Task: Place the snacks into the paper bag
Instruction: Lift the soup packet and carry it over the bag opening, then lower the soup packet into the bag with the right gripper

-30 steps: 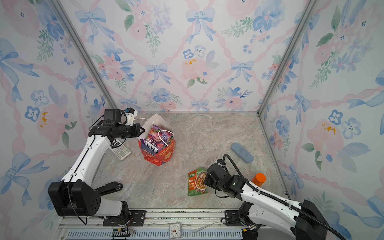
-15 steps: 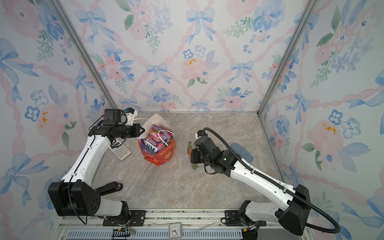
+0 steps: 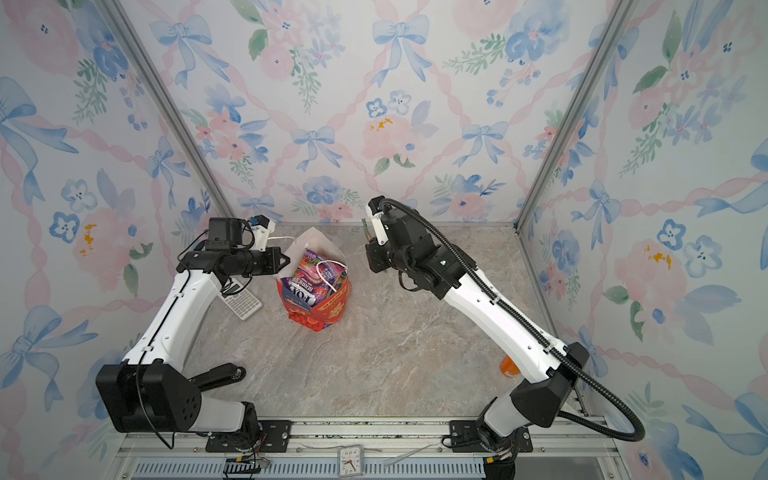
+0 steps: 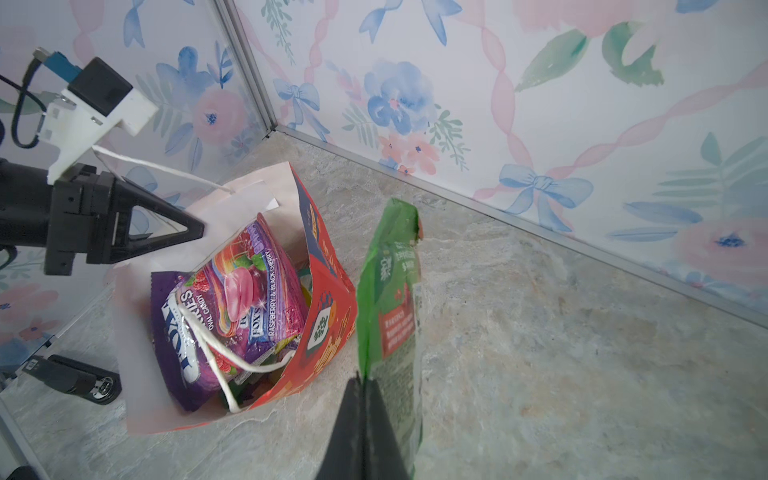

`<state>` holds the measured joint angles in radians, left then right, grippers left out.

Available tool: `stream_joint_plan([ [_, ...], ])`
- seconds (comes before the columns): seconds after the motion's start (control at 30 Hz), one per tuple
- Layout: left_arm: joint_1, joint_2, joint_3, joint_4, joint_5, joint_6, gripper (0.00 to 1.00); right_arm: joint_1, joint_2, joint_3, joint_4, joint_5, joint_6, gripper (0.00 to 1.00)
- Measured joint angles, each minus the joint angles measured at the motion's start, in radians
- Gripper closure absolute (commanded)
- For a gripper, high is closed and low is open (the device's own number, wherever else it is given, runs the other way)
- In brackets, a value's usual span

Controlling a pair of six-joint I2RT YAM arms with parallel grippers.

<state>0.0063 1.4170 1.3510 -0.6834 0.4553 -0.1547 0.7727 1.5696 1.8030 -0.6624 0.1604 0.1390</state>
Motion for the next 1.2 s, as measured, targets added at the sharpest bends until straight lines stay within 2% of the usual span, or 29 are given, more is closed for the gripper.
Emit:
stream_joint_plan([
  [0.4, 0.000, 0.000, 0.000, -0.002, 0.003, 0.000, 1.00, 0.002, 0.253, 0.451, -0.096, -0.093, -0.102, 1.00],
  [0.7, 0.000, 0.000, 0.000, -0.002, 0.003, 0.000, 1.00, 0.035, 0.399, 0.704, -0.171, -0.137, -0.132, 1.00],
  [1.2, 0.000, 0.000, 0.000, -0.002, 0.003, 0.000, 1.00, 0.075, 0.429, 0.659, -0.219, -0.137, -0.155, 1.00],
])
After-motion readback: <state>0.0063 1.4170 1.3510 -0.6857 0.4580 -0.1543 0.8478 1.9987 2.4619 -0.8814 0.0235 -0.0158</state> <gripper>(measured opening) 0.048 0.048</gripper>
